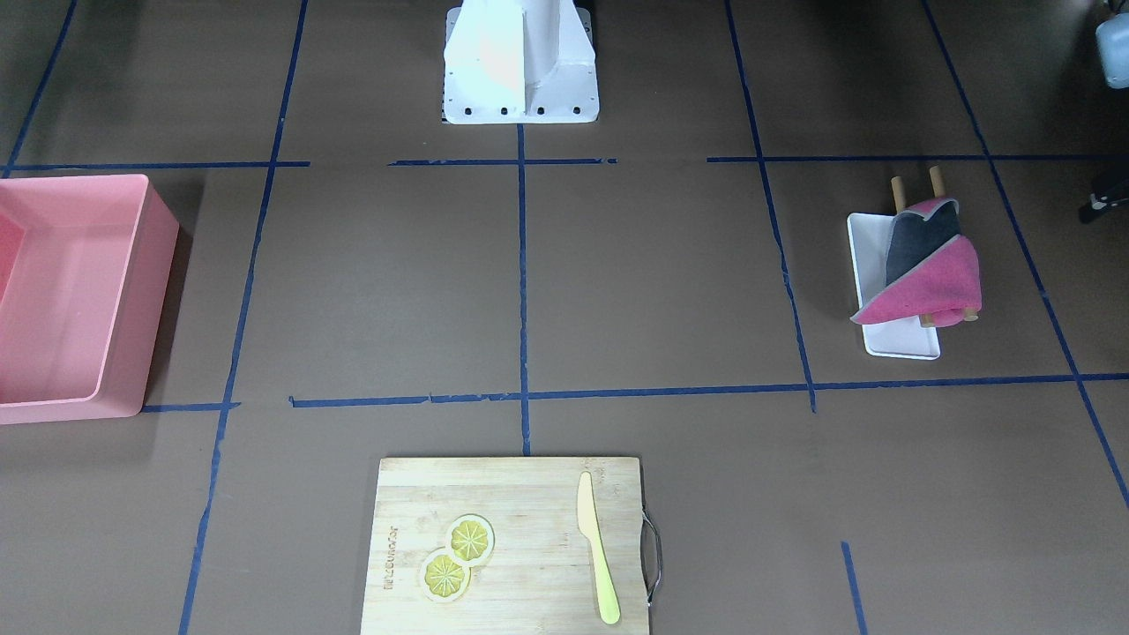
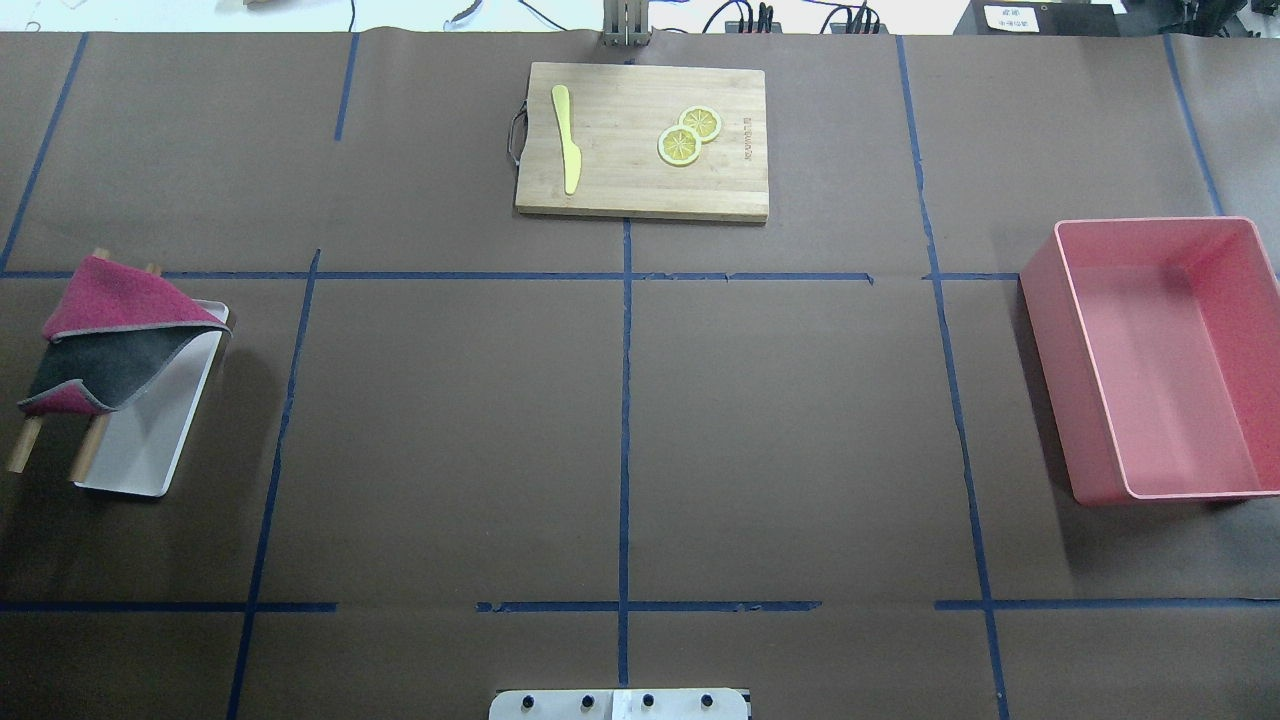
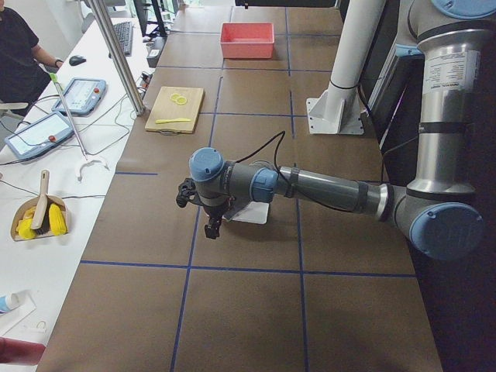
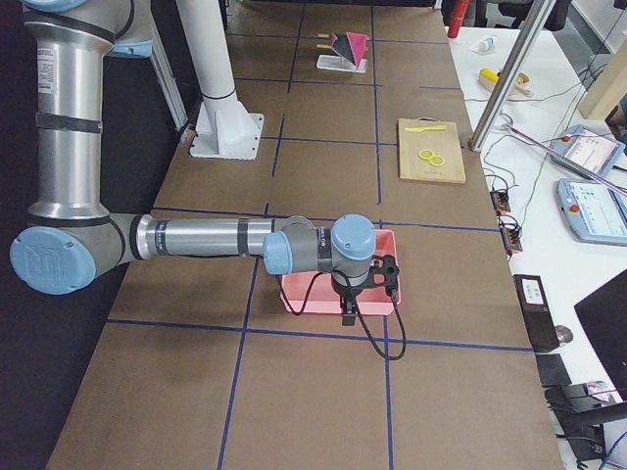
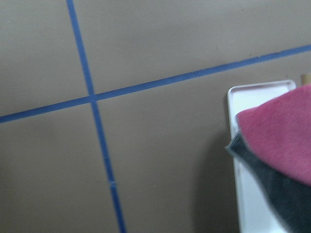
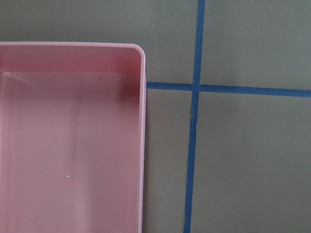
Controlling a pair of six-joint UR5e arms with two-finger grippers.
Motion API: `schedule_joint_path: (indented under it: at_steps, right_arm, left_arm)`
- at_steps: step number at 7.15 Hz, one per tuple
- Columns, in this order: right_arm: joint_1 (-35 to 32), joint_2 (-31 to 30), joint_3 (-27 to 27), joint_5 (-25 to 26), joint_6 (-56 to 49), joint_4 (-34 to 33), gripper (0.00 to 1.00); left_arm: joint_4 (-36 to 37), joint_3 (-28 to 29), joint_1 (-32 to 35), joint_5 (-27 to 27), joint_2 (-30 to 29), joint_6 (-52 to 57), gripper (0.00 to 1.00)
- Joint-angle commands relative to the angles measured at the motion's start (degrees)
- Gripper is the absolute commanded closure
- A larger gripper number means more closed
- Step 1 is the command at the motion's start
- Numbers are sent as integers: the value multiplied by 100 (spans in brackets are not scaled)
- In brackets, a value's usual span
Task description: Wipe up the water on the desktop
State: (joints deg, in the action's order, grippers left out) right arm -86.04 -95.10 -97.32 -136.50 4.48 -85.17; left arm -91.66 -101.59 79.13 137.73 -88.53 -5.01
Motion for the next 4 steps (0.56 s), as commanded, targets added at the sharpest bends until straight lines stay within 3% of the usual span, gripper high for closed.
schedule_joint_path:
  at_steps: [1,3,4]
  right_arm:
    - [0,0,-6,0,0,0,0]
    - [0,0,-59,-9,0,0,0]
    - [0,0,-59,-9,0,0,0]
  left_arm:
    - [-159,-10,-442,8,-303,-1216,0]
    - [-150,-89,-810,-62,-638,-2229,0]
    - [-150,-89,-1064,-376,-666,-2407,0]
